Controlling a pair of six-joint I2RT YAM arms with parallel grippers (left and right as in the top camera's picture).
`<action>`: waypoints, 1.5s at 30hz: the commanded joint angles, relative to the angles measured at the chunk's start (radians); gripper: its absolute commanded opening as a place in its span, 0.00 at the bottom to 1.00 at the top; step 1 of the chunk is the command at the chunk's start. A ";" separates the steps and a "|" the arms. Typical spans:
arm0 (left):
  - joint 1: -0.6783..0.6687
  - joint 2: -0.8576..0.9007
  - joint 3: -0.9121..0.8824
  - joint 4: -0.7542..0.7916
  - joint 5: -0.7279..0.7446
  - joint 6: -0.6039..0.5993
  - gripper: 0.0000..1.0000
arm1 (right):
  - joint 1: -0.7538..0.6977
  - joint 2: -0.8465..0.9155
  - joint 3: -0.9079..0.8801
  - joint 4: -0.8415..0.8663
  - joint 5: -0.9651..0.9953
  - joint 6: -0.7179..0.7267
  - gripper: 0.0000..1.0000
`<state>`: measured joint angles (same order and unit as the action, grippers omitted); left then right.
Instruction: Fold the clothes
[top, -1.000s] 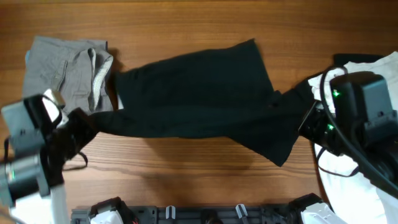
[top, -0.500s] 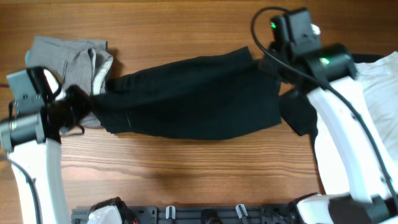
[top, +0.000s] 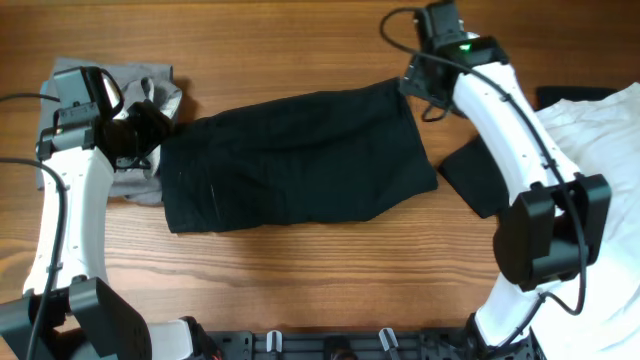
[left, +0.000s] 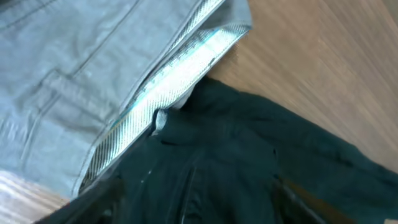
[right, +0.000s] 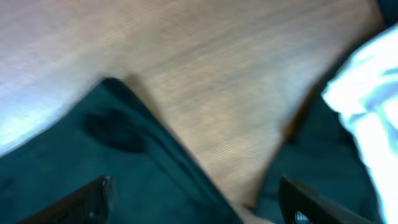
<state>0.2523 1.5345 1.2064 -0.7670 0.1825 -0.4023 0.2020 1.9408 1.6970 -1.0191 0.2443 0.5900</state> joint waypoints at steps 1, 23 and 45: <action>-0.006 -0.023 0.010 -0.066 0.010 0.032 0.76 | -0.098 0.000 0.003 -0.100 -0.290 -0.264 0.88; -0.183 -0.014 -0.004 -0.237 0.006 0.141 0.66 | -0.053 0.060 -0.446 0.881 -0.616 -0.433 0.64; -0.183 -0.014 -0.004 -0.202 0.006 0.141 0.74 | -0.135 -0.021 -0.381 0.918 -0.587 -0.291 0.99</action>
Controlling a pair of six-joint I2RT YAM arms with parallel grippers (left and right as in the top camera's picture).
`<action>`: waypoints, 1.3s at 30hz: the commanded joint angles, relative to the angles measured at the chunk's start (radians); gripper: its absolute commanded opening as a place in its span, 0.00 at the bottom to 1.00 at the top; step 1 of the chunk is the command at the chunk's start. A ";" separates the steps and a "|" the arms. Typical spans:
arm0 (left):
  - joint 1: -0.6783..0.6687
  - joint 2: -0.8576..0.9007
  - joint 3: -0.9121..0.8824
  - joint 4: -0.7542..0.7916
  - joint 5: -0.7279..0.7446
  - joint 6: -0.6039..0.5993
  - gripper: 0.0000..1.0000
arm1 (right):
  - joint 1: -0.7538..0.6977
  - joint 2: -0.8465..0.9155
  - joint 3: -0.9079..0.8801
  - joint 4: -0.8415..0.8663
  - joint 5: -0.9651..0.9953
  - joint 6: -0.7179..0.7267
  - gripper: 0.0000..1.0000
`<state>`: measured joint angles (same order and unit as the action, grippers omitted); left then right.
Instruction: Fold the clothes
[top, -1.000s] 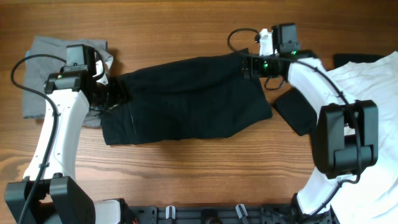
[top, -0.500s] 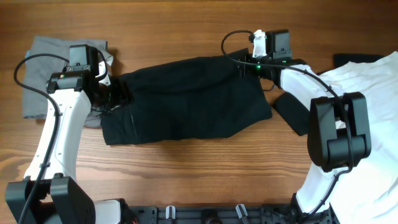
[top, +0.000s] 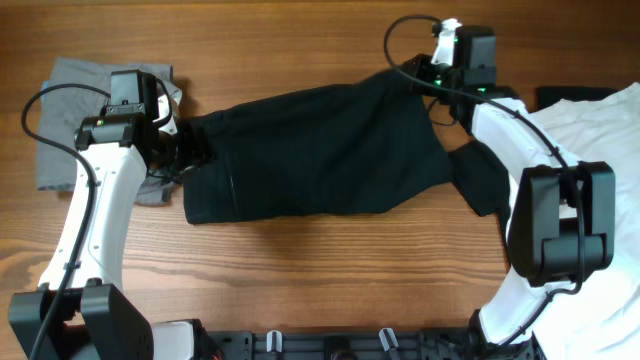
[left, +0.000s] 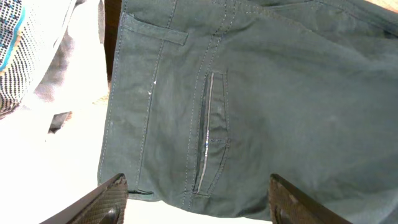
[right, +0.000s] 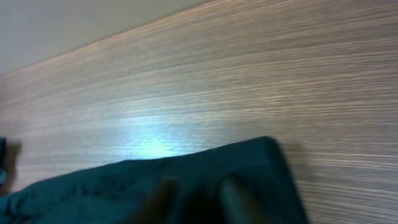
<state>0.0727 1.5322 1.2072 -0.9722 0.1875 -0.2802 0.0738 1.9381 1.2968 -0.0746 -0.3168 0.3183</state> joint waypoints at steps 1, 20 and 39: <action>-0.003 -0.011 -0.005 0.003 0.001 0.019 0.75 | -0.008 -0.021 0.019 -0.072 -0.020 -0.055 1.00; -0.052 0.052 -0.193 0.438 0.093 0.073 0.12 | 0.002 -0.096 -0.381 -0.632 0.114 0.192 0.04; 0.205 0.088 -0.166 0.213 0.092 0.121 0.82 | 0.000 -0.610 -0.370 -0.560 -0.012 0.126 0.04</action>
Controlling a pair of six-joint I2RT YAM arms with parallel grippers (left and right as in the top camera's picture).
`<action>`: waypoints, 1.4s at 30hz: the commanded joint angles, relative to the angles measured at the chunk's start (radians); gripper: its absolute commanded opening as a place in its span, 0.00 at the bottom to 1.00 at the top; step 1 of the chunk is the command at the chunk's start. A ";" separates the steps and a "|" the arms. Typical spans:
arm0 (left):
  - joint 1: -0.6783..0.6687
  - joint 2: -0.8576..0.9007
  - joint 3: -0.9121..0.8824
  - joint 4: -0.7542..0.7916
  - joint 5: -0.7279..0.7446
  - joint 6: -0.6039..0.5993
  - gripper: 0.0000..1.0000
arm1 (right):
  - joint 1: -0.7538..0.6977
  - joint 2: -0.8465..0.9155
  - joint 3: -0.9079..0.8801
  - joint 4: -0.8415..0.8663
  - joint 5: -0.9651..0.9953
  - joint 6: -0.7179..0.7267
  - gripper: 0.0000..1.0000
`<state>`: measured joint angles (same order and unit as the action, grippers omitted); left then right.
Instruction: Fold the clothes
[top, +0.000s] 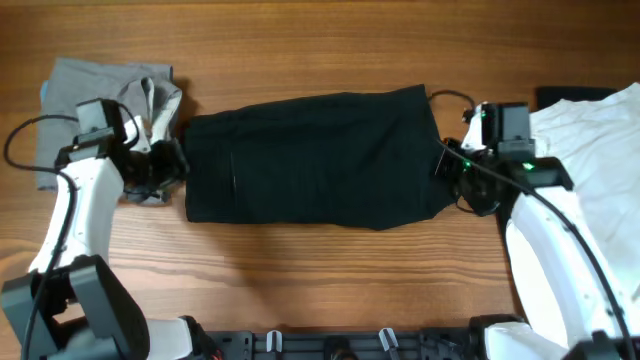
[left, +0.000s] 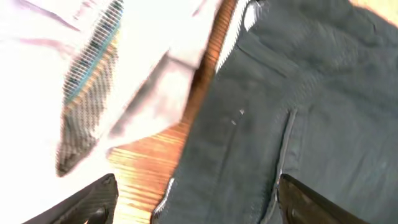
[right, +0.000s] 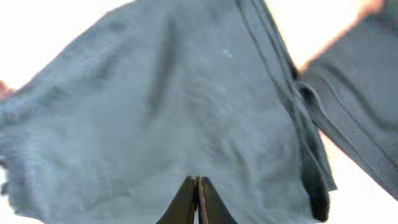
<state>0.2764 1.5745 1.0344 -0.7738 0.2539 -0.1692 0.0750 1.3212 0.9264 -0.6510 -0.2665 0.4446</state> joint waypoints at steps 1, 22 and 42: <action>0.000 0.064 0.007 0.018 0.025 0.009 0.82 | 0.004 0.019 -0.011 0.024 -0.065 -0.011 0.04; -0.092 0.182 -0.003 0.080 0.048 0.114 0.87 | -0.169 0.511 -0.068 0.071 0.132 0.115 0.04; -0.215 0.381 -0.015 0.089 0.370 0.292 0.04 | -0.168 0.511 -0.068 0.061 0.132 0.063 0.04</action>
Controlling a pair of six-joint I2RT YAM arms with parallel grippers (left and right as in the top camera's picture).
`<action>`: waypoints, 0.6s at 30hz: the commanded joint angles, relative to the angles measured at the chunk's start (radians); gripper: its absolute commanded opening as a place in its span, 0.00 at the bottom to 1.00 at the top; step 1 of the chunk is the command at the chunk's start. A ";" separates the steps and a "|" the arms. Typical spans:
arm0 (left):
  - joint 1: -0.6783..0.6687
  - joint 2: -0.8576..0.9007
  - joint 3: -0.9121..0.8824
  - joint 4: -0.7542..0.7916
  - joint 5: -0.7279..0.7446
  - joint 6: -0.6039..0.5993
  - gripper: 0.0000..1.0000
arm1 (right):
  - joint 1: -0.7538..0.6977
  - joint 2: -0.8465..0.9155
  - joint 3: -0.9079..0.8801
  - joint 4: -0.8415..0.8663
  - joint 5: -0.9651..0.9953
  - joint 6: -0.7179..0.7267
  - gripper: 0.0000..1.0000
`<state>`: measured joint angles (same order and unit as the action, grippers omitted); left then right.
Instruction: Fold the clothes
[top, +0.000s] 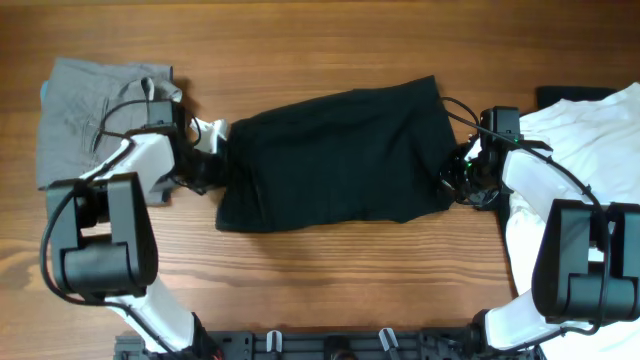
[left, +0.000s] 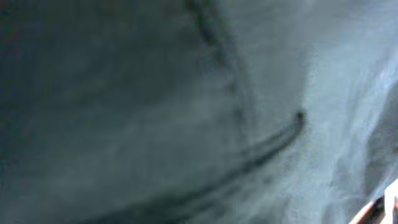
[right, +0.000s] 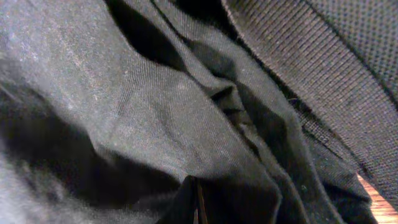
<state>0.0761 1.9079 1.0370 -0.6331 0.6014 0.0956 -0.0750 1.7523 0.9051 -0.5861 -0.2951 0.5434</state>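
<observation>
Dark shorts (top: 340, 150) lie slanted across the middle of the table, their right end farther back than their left. My left gripper (top: 208, 170) is at their bunched left edge. Blurred dark cloth (left: 186, 93) fills the left wrist view and hides the fingers, so the hold is judged from that bunched edge. My right gripper (top: 458, 185) is at the shorts' right edge; in the right wrist view it (right: 196, 202) is shut, pinching a fold of the black cloth (right: 155, 93).
Folded grey shorts (top: 85, 110) lie at the back left, just beside my left arm. A white garment (top: 590, 140) covers the right side, with a dark piece (top: 565, 95) behind it. Bare wooden table (top: 300, 40) shows at the back and front.
My left gripper went from the gap beside the grey shorts onto the dark shorts' left edge, which now sits farther right and bunched. The shorts lie slanted instead of square. The right gripper still pinches the right edge.
First the dark shorts lay spread, with my left gripper open at their left end and the right gripper at the far right corner. Then both ends had shifted right. Then the shorts lay as a neat rectangle, right gripper shut on their edge. Now they are slanted, held at both ends.
</observation>
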 joint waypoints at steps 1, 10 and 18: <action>-0.008 0.045 0.004 -0.093 0.022 0.028 0.04 | -0.018 0.076 -0.043 -0.014 0.154 -0.055 0.04; 0.101 -0.043 0.666 -0.771 -0.396 -0.111 0.04 | -0.018 -0.291 0.043 -0.204 0.097 -0.110 0.08; -0.092 -0.040 0.880 -0.826 -0.398 -0.163 0.04 | -0.018 -0.470 0.043 -0.211 0.087 -0.106 0.12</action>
<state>0.0952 1.8713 1.9022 -1.4925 0.2081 -0.0170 -0.0887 1.2896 0.9340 -0.7933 -0.2081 0.4465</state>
